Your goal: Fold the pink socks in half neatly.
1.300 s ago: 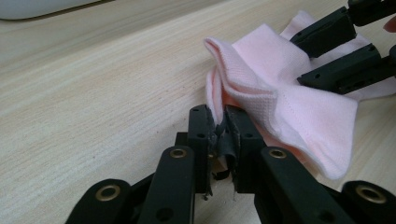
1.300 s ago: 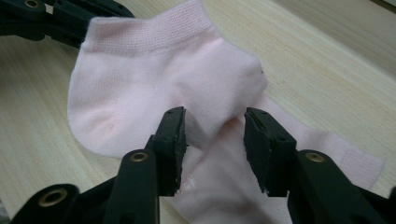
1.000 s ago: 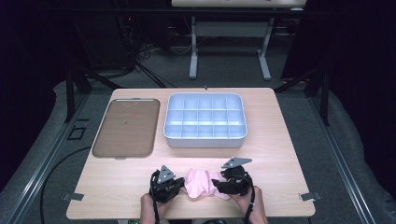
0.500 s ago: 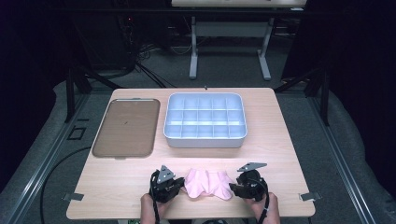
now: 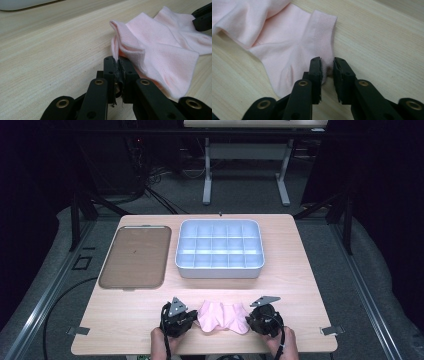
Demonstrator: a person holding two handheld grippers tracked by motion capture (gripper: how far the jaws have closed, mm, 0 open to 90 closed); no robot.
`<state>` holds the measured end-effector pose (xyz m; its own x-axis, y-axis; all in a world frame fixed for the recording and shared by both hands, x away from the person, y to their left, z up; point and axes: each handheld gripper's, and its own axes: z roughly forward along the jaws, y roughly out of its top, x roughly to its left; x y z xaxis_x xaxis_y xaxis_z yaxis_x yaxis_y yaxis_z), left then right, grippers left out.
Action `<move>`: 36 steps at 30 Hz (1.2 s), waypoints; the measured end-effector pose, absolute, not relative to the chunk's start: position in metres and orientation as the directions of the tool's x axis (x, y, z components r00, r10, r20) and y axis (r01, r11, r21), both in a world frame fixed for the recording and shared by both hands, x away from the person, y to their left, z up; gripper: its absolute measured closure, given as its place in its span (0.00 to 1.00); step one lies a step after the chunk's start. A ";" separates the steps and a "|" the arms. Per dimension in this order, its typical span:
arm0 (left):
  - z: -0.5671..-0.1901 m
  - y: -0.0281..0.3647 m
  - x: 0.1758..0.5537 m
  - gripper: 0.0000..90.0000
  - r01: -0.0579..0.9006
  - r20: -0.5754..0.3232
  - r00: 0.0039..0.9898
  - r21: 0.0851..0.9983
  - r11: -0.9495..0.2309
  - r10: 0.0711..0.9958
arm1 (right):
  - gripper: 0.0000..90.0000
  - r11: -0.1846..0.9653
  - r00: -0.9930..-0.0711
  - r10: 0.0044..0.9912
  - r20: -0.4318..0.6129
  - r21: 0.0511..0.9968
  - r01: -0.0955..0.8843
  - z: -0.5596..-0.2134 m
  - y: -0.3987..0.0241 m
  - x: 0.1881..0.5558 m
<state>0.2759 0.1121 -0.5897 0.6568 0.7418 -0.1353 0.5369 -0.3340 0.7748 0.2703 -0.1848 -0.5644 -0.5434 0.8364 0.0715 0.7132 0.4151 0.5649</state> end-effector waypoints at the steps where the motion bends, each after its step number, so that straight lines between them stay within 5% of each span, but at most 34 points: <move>1: -0.590 0.112 0.276 0.94 0.537 -0.135 0.657 0.775 -0.334 0.742 | 0.89 0.415 -0.543 0.836 0.072 0.565 0.713 -0.564 -0.185 0.270; 17: -0.590 0.112 0.275 0.94 0.536 -0.132 0.656 0.775 -0.335 0.743 | 0.95 0.321 -0.544 0.809 0.224 0.608 0.727 -0.554 -0.197 0.272; 36: -0.590 0.111 0.275 0.95 0.536 -0.132 0.655 0.776 -0.334 0.744 | 0.95 0.359 -0.637 0.737 0.227 0.667 0.653 -0.520 -0.170 0.278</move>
<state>0.2749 0.1111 -0.5897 0.6547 0.7442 -0.1320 0.5356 -0.3336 0.7758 0.2777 -0.1704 -0.5203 -0.6368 0.7370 0.2268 0.6527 0.3586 0.6674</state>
